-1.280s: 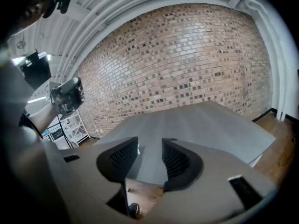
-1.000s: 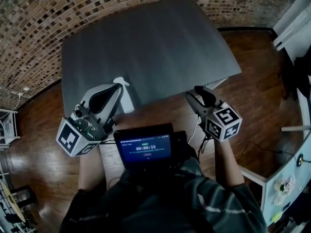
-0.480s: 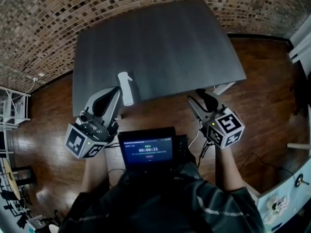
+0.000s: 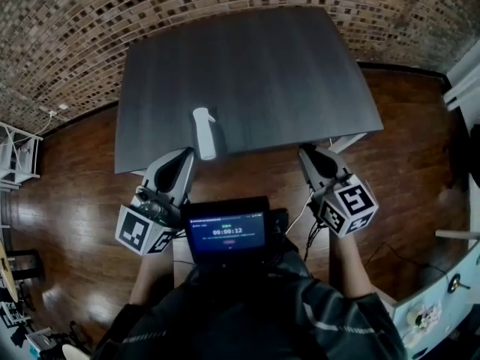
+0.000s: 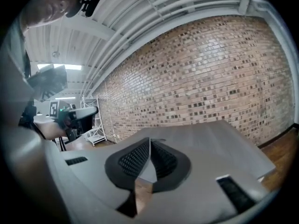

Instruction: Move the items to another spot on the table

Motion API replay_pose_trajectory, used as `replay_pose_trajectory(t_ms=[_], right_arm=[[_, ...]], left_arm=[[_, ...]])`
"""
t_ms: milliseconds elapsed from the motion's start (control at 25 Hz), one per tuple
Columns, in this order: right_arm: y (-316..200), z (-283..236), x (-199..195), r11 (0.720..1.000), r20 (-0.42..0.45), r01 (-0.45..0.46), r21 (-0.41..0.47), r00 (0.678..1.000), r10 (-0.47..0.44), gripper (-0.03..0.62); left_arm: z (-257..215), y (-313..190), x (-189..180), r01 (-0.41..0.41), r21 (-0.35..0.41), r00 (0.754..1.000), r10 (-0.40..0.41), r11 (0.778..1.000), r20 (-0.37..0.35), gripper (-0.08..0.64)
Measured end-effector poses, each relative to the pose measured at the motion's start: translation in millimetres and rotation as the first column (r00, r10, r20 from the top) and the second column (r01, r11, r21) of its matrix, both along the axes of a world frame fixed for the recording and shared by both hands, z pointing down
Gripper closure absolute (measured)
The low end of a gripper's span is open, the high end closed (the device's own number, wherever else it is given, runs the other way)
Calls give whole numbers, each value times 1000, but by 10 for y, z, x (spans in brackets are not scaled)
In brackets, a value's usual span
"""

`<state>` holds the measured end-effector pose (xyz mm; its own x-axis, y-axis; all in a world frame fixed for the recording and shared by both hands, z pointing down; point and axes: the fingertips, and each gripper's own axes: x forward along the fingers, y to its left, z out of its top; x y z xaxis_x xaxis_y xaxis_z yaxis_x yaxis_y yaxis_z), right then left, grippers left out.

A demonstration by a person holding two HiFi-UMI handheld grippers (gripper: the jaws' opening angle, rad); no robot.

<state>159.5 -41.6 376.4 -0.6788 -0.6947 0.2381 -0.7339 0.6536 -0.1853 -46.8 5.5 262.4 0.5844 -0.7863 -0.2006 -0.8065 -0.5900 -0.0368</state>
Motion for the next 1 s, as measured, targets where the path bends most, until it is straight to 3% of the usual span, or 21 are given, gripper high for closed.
replay_pose_trajectory(t_ms=[320, 480, 1000], right_arm=[[252, -234, -326, 998, 19, -46, 38, 999, 46, 589], [271, -272, -409, 997, -17, -54, 61, 998, 55, 589], [232, -329, -591, 997, -22, -42, 69, 999, 43, 591]], left_arm=[[105, 192, -359, 44, -43, 997, -47, 998, -65, 566], [98, 181, -442, 44, -29, 997, -46, 999, -59, 566], [82, 254, -637, 66, -20, 996, -68, 998, -66, 566]])
